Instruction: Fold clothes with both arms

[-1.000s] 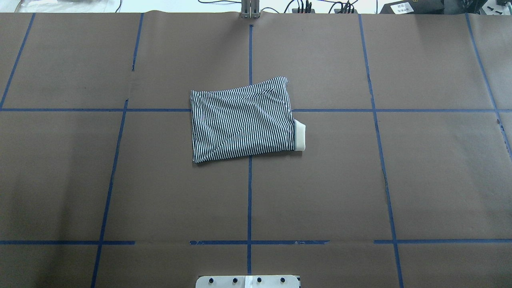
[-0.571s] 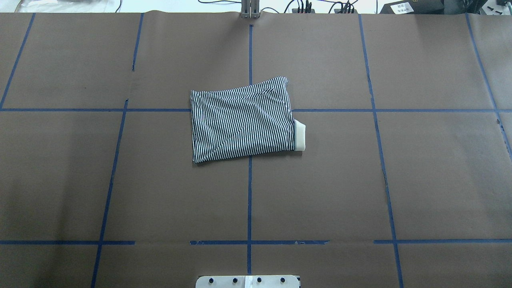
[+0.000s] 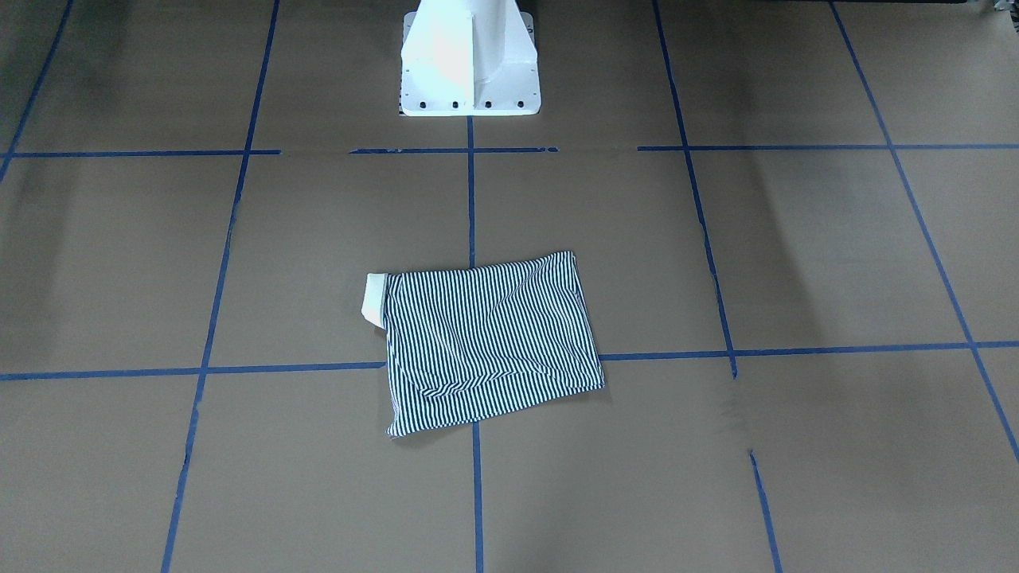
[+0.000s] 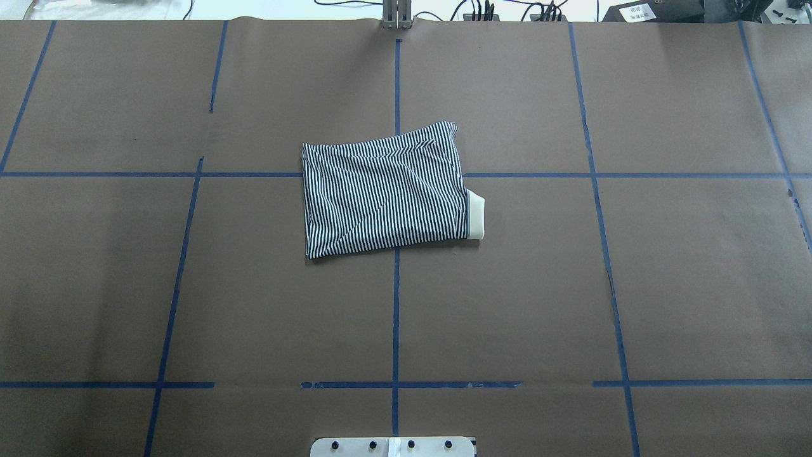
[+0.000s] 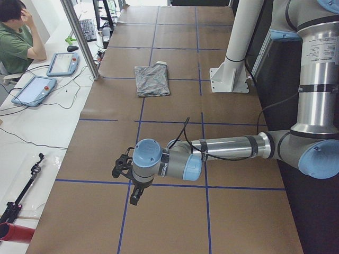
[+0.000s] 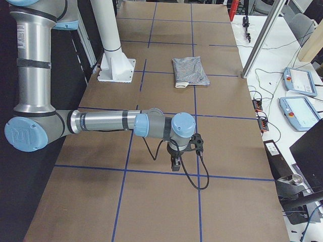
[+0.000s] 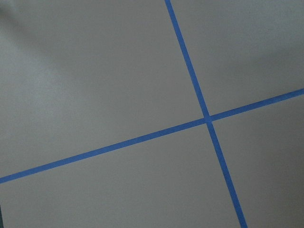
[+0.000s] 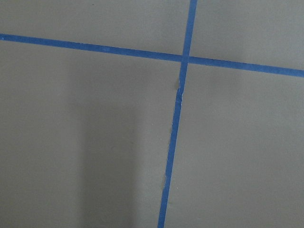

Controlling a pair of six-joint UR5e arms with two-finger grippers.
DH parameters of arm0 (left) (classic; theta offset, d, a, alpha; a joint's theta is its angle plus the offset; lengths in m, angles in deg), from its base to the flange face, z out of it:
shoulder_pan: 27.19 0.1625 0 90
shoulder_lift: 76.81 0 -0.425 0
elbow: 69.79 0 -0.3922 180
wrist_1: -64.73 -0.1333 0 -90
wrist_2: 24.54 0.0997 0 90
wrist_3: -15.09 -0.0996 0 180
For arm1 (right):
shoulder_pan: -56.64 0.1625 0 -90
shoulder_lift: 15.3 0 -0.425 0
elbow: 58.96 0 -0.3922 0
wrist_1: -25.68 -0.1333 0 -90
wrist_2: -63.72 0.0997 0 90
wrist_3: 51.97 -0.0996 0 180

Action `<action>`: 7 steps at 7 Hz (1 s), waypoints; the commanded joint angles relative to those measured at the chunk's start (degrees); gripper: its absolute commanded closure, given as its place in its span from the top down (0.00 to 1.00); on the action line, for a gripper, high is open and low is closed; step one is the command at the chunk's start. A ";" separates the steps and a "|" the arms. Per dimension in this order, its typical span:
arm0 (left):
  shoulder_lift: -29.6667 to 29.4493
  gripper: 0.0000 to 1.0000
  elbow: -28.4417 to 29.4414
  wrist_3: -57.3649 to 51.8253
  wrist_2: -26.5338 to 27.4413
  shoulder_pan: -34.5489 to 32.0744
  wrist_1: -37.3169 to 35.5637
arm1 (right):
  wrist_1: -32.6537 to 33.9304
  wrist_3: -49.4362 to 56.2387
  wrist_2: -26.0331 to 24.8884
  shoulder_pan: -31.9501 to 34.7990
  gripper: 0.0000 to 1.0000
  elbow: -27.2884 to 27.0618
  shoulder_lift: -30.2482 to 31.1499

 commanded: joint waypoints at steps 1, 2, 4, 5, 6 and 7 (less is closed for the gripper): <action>0.04 1.00 -0.04 0.00 -0.01 0.02 0.09 | 0.00 0.00 0.03 0.00 1.00 0.01 0.01; 0.04 1.00 -0.12 -0.09 -0.01 0.02 0.09 | -0.09 0.00 0.03 0.00 1.00 -0.08 0.01; 0.04 1.00 -0.12 -0.17 -0.01 0.02 0.09 | -1.05 0.18 -0.06 0.00 1.00 -0.69 -0.34; 0.04 1.00 -0.12 0.00 -0.01 0.02 0.18 | -2.19 0.53 -0.06 0.00 1.00 -0.69 0.26; 0.04 1.00 -0.12 0.00 -0.01 0.02 0.10 | -2.28 0.62 -0.49 0.00 1.00 -0.43 0.10; 0.04 1.00 -0.12 -0.09 -0.01 0.02 0.09 | -2.29 0.62 -0.50 0.00 1.00 -0.43 0.09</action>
